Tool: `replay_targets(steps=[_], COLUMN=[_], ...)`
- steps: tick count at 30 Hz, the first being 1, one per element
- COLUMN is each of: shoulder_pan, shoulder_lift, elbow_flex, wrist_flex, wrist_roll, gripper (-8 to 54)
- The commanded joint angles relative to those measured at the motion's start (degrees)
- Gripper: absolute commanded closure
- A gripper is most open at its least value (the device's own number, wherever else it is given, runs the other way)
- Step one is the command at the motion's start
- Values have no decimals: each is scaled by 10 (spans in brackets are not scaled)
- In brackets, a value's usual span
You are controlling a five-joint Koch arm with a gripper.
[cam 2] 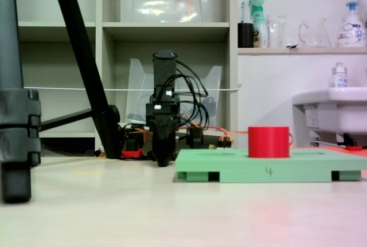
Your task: Put the cylinder block into the corresponding hole
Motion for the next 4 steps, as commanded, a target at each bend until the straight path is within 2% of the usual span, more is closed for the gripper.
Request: replay_targets(steps=[1,4], shoulder_pan=[-2,-2], shoulder_lift=[38,39], elbow_flex=[36,36], wrist_flex=[11,11], wrist_roll=[9,9], gripper=[115,115])
